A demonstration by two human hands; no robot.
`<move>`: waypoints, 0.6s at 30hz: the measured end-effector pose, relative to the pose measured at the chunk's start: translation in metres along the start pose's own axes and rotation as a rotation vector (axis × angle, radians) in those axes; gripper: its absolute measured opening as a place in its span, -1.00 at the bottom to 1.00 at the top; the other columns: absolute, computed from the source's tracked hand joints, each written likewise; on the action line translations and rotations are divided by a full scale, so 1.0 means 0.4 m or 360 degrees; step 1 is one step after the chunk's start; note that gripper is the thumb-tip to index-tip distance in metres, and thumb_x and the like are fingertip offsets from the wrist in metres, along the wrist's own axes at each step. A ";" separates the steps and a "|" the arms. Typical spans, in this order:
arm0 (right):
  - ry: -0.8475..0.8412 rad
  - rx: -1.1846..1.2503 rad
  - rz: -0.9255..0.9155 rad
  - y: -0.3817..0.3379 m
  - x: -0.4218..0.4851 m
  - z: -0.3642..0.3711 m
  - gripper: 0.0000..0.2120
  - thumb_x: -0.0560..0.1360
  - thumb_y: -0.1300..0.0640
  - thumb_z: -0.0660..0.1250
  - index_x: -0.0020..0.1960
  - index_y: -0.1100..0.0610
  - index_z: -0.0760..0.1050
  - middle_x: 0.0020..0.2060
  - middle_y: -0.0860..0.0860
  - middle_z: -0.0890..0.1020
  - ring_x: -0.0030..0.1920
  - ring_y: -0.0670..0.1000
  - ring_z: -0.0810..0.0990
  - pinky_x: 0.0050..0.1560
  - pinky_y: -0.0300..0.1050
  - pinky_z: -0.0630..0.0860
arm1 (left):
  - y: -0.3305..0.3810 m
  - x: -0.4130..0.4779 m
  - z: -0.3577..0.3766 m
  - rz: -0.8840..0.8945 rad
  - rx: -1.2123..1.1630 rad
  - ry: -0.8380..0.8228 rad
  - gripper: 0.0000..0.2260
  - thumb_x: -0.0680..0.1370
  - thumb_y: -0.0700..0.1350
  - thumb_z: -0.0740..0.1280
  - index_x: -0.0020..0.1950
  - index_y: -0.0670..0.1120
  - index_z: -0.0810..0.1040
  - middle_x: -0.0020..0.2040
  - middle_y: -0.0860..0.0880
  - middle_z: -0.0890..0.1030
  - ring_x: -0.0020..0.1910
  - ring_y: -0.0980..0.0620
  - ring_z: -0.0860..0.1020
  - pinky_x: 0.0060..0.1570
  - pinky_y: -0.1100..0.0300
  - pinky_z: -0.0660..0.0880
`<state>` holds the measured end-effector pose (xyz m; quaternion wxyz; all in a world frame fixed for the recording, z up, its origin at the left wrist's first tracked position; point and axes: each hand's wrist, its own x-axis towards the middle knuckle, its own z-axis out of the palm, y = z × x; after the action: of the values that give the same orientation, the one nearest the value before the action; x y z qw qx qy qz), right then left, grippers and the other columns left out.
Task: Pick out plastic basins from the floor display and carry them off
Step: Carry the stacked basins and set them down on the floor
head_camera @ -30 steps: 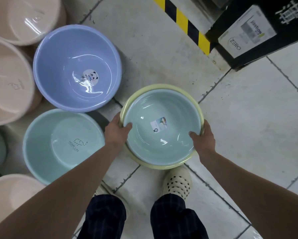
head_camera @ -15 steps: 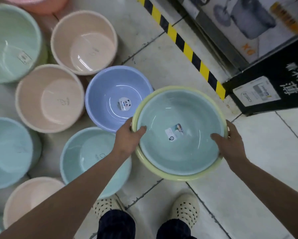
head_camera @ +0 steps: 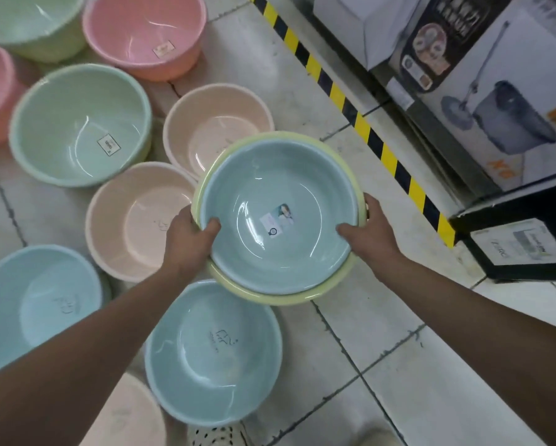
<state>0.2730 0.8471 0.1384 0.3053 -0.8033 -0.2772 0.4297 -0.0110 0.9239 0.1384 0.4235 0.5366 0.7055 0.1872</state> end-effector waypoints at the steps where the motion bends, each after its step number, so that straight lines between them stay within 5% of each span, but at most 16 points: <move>1: 0.0010 -0.0004 0.0005 0.001 0.014 0.025 -0.35 0.38 0.20 0.43 0.42 -0.05 0.31 0.08 -0.03 0.55 0.03 0.04 0.56 -0.02 -0.10 0.49 | -0.018 0.016 -0.002 -0.0012 0.0022 0.0002 -0.82 0.53 -0.07 0.36 0.11 0.00 0.49 -0.11 0.08 0.58 -0.09 -0.01 0.55 -0.11 0.15 0.40; 6: 0.0129 -0.0029 0.0097 0.051 0.063 0.124 -0.42 0.36 0.20 0.41 0.35 -0.05 0.42 0.00 -0.04 0.57 0.00 0.06 0.56 -0.02 -0.11 0.49 | -0.119 0.088 0.021 -0.0152 0.0146 -0.0093 -0.59 0.53 0.01 0.36 0.31 -0.14 0.42 0.02 -0.06 0.55 0.03 -0.14 0.55 0.00 0.07 0.46; 10: 0.0269 -0.0037 0.0166 0.140 0.090 0.177 -0.48 0.34 0.23 0.42 0.29 0.02 0.48 -0.07 -0.04 0.58 -0.06 0.07 0.56 -0.08 -0.16 0.43 | -0.188 0.115 0.077 -0.0217 0.0150 -0.0144 -0.62 0.50 -0.01 0.38 0.25 -0.10 0.41 -0.03 -0.06 0.56 -0.03 -0.13 0.55 -0.05 0.08 0.44; 15: 0.0278 -0.0056 0.0154 0.240 0.120 0.198 -0.62 0.33 0.22 0.42 0.12 0.00 0.54 -0.12 -0.02 0.64 -0.08 0.09 0.61 -0.09 -0.10 0.54 | -0.238 0.129 0.149 -0.0195 0.0010 -0.0028 -0.72 0.49 -0.13 0.40 0.14 -0.14 0.44 -0.07 -0.09 0.53 -0.27 0.09 0.51 -0.37 0.29 0.37; 18: 0.0274 -0.0008 0.0158 0.284 0.136 0.195 -0.66 0.31 0.21 0.41 0.07 -0.01 0.56 -0.14 -0.03 0.67 -0.08 0.09 0.64 -0.09 -0.06 0.60 | -0.250 0.134 0.184 -0.0184 -0.0003 -0.0009 -0.70 0.50 -0.09 0.39 0.18 -0.10 0.44 -0.09 -0.05 0.53 -0.16 -0.03 0.52 -0.20 0.21 0.39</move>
<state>0.2526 0.8302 -0.0073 0.3043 -0.8508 -0.2108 0.3730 -0.0155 0.9234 0.0033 0.4361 0.4950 0.7340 0.1614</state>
